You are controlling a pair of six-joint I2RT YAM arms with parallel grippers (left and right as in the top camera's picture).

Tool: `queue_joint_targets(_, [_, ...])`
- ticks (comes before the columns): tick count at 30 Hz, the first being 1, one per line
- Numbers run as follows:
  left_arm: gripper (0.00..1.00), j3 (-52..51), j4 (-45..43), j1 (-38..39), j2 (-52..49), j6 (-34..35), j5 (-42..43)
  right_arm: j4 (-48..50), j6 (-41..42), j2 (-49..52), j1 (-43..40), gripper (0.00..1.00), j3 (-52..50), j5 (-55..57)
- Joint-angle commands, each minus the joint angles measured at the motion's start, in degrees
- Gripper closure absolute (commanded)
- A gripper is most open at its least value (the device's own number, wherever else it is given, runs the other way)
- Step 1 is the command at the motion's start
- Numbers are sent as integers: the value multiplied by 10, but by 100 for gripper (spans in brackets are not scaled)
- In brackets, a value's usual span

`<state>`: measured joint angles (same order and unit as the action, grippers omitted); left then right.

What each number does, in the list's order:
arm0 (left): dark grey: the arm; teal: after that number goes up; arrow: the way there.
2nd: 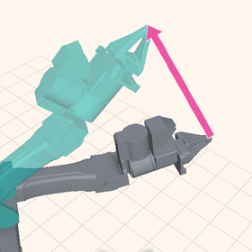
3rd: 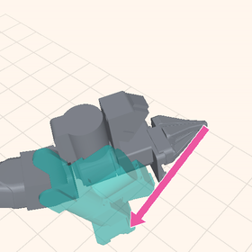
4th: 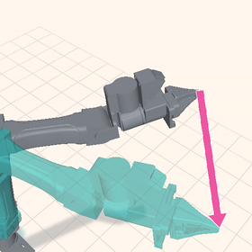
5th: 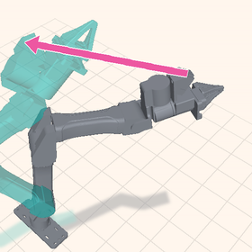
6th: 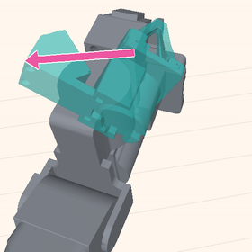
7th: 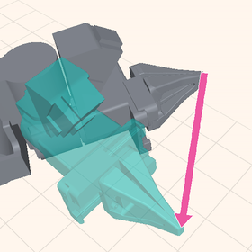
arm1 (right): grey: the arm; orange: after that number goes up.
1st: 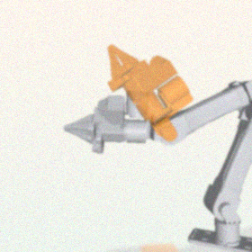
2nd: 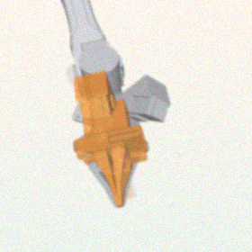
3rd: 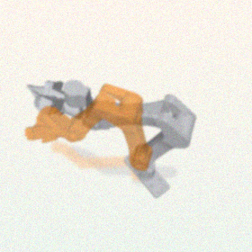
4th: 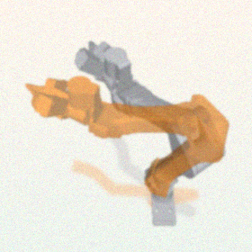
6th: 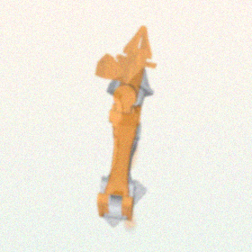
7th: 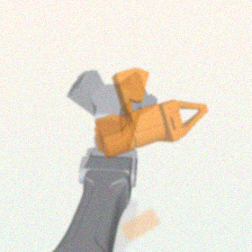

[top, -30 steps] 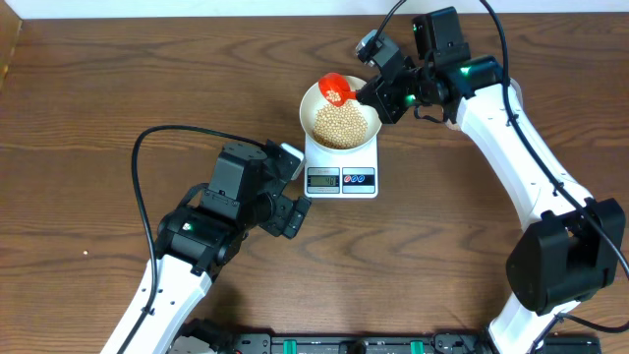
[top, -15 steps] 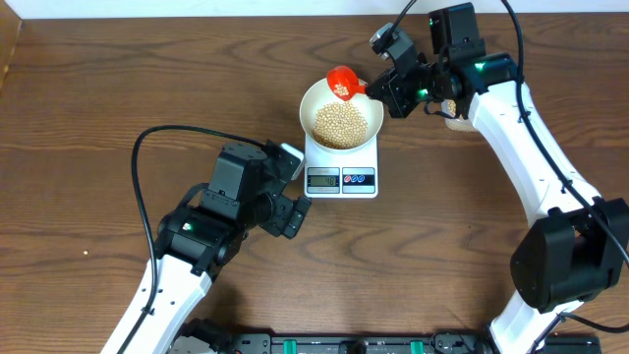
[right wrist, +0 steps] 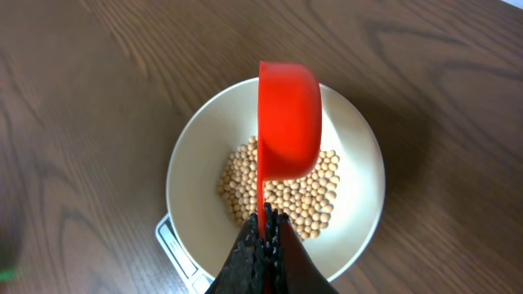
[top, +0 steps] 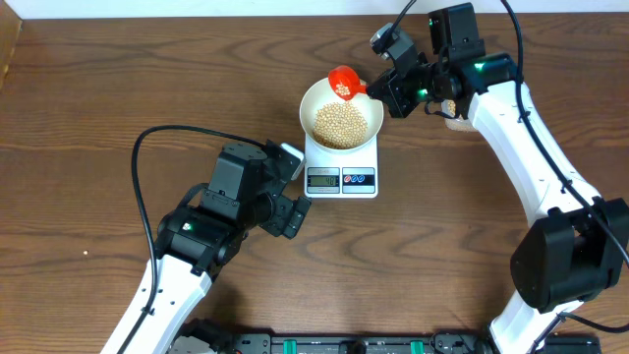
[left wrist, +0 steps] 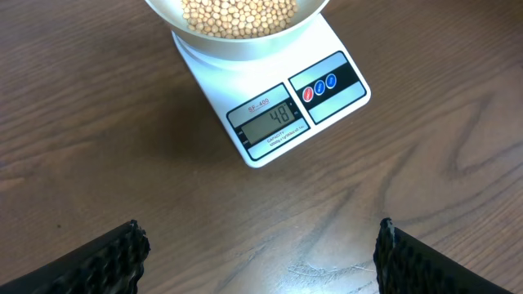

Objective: Scoop item into bowl and weigh 50g on scale
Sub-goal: 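Hold the red scoop tilted over the bowl, pouring small amounts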

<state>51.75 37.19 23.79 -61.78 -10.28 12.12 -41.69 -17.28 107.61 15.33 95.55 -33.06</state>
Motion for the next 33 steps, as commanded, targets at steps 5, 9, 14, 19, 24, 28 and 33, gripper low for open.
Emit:
queue_joint_targets(5, [9, -2, 0, 2, 0, 3, 7, -3, -15, -13, 18, 99, 9, 53])
queue_joint_targets(9, [9, -2, 0, 2, 0, 3, 7, -8, -32, -13, 34, 99, 9, 82])
queue_joint_targets(14, [9, -2, 0, 2, 0, 3, 7, -10, -42, -13, 46, 99, 9, 97])
queue_joint_targets(19, [9, -2, 0, 2, 0, 3, 7, -9, -42, -13, 46, 99, 9, 96])
queue_joint_targets(24, [9, -2, 0, 2, 0, 3, 7, -9, -42, -13, 46, 99, 9, 96])
queue_joint_targets(28, [9, -2, 0, 2, 0, 3, 7, -10, -43, -13, 46, 99, 9, 96])
queue_joint_targets(33, [9, -2, 0, 2, 0, 3, 7, -13, -51, -13, 47, 99, 9, 103])
